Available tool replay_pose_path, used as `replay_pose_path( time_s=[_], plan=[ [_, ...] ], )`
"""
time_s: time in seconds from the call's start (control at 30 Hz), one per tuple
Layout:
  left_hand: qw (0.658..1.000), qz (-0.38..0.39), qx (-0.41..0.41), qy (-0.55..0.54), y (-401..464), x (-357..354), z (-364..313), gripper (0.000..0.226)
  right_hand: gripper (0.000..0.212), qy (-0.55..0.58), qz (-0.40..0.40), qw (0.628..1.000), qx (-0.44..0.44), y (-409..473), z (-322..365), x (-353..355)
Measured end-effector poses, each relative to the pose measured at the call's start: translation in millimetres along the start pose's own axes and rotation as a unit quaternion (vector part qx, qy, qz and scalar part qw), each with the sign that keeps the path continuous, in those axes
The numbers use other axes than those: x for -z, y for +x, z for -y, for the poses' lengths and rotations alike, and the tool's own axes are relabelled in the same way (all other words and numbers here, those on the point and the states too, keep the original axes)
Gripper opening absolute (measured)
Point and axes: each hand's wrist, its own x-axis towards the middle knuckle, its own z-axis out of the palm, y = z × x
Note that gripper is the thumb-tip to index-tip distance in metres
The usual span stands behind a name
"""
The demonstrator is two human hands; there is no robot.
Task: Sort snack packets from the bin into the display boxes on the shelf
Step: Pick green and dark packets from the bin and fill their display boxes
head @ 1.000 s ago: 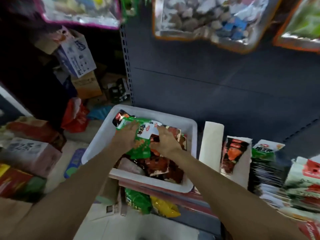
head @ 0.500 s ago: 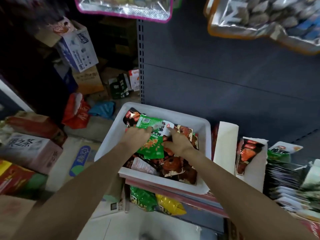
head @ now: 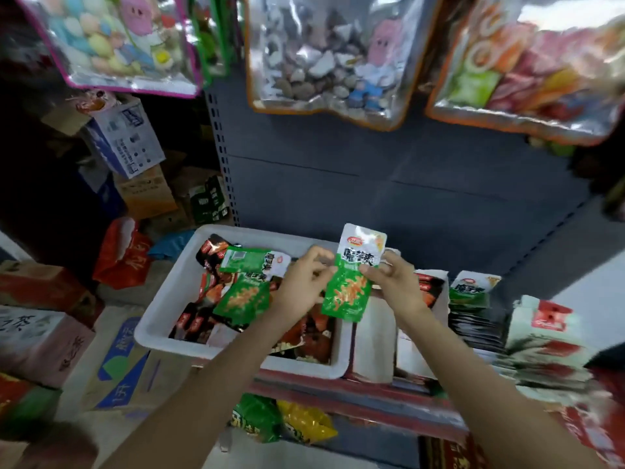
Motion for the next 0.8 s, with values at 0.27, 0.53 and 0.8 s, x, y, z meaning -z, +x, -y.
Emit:
replay_pose_path(
  time_s=[0.27, 0.53, 0.8],
  plan=[
    [0.992, 0.087, -0.065, 0.067, 16, -128, -58, 0.039, 0.024, -0.046, -0.085, 0.990, 0.103, -26, 30, 135],
    [0.989, 0.058, -0.076, 0.111, 21, -200, -89, 0.040, 0.033, -0.117, -0.129, 0.974, 0.148, -31, 28, 210],
    [0.952, -0.003, -0.155, 0.265, 25, -214, -101, 0.007, 0.012, -0.327, -0.068, 0.934, 0.126, -19, 25, 227]
  ],
)
